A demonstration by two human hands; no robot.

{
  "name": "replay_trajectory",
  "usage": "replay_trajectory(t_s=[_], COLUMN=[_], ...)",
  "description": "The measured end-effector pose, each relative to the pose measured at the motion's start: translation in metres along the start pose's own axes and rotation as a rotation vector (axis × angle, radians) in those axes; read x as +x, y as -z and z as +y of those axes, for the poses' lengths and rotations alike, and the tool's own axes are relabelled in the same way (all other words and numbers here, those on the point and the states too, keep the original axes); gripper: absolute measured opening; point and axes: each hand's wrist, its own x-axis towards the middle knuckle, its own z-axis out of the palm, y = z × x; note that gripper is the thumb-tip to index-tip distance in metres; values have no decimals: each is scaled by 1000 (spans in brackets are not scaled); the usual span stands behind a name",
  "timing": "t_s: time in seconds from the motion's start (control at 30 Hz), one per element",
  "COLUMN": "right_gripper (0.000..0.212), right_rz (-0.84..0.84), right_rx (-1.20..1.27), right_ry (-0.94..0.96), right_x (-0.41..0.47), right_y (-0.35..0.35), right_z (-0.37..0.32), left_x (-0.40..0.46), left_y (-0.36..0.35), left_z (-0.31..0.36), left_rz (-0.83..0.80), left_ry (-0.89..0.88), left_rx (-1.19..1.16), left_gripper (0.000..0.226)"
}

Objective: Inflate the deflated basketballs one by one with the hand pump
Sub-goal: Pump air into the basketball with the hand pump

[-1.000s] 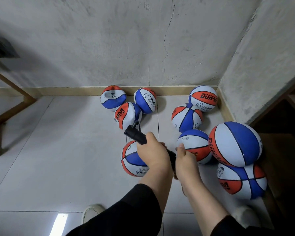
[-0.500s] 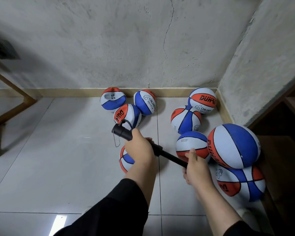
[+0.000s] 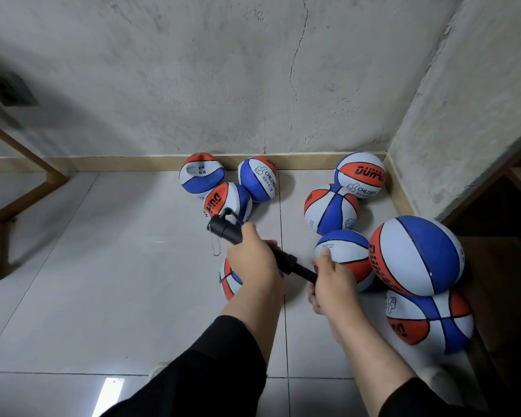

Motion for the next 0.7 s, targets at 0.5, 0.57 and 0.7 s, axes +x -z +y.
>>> replay_trajectory(t_s=[0.5, 0.57, 0.7], right_gripper=[43, 40, 46], right_rz=[40, 42, 28], right_rx=[-83, -91, -62], right_ry=[158, 174, 185], right_x=[-9, -13, -11], right_y=[-7, -10, -9], right_z=[-3, -9, -12], left_x=[-21, -23, -18], left_y=[-5, -4, -4], left_z=[-16, -17, -8], left_rz=[14, 3, -37], left_ry=[9, 14, 25], left_rx=[16, 4, 9], left_gripper=[40, 38, 30])
